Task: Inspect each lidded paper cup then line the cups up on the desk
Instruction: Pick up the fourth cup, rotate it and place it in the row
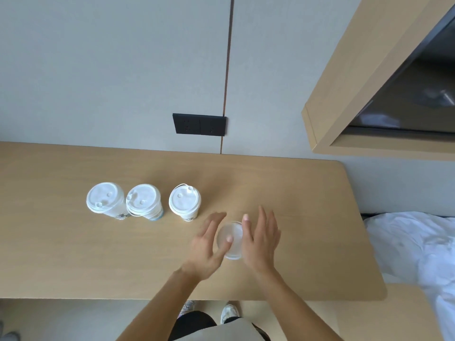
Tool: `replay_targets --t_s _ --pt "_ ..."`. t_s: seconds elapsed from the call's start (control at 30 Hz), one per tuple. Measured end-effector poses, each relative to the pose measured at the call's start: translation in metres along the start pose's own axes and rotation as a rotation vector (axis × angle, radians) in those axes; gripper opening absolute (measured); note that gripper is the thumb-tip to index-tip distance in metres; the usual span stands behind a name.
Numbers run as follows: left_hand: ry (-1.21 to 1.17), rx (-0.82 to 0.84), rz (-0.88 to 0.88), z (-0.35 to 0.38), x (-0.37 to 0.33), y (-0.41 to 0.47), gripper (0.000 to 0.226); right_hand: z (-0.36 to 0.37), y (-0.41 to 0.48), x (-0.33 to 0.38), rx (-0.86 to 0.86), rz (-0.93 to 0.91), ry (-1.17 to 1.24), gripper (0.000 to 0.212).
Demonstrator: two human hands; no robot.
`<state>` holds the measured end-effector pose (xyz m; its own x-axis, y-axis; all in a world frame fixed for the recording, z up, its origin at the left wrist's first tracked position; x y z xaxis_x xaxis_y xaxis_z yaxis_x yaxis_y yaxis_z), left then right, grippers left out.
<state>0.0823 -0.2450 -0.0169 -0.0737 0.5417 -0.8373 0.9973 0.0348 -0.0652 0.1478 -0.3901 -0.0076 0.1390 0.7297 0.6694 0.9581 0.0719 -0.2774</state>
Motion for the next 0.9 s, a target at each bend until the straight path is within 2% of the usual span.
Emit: replay_targets --t_s 0.1,0.2,0.27,0.37,0.57,0.7,0.8,0.9 --pt "0.171 0.004 -0.037 0.015 0.028 -0.039 0.089 -0.001 0.003 0.015 0.099 -0.187 -0.137 0.095" --pt "0.384 0.193 -0.285 0.038 0.042 -0.034 0.117 0.014 0.0 0.027 0.18 -0.243 -0.35 0.109" --pt "0.476 0.261 -0.418 0.047 0.041 -0.022 0.124 0.027 -0.003 0.028 0.201 -0.21 -0.44 0.117" --pt "0.495 0.28 -0.48 0.055 0.036 -0.012 0.12 0.035 -0.001 0.024 0.23 -0.155 -0.53 0.12" --pt "0.46 0.299 -0.502 0.061 0.042 -0.011 0.116 0.04 0.002 0.024 0.1 -0.226 -0.594 0.102" --pt "0.448 0.315 -0.515 0.06 0.045 -0.012 0.11 0.045 0.003 0.024 0.075 -0.218 -0.604 0.099" --pt "0.439 0.336 -0.528 0.056 0.043 -0.009 0.109 0.047 0.007 0.024 0.091 -0.189 -0.576 0.097" --pt "0.442 0.335 -0.516 0.051 0.038 -0.011 0.107 0.044 0.004 0.023 0.118 -0.161 -0.433 0.086"
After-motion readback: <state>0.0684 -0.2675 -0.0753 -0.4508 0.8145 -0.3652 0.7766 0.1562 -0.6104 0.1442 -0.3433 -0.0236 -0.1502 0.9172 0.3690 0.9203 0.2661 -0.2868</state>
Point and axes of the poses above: each hand's wrist, its own y-axis towards the middle knuckle, its own z-axis out of the palm, x = y × z, the point moved 4 cm from there along y, towards the middle knuckle, and after that the axes turned 11 degrees about x, right-handed, at the moved point
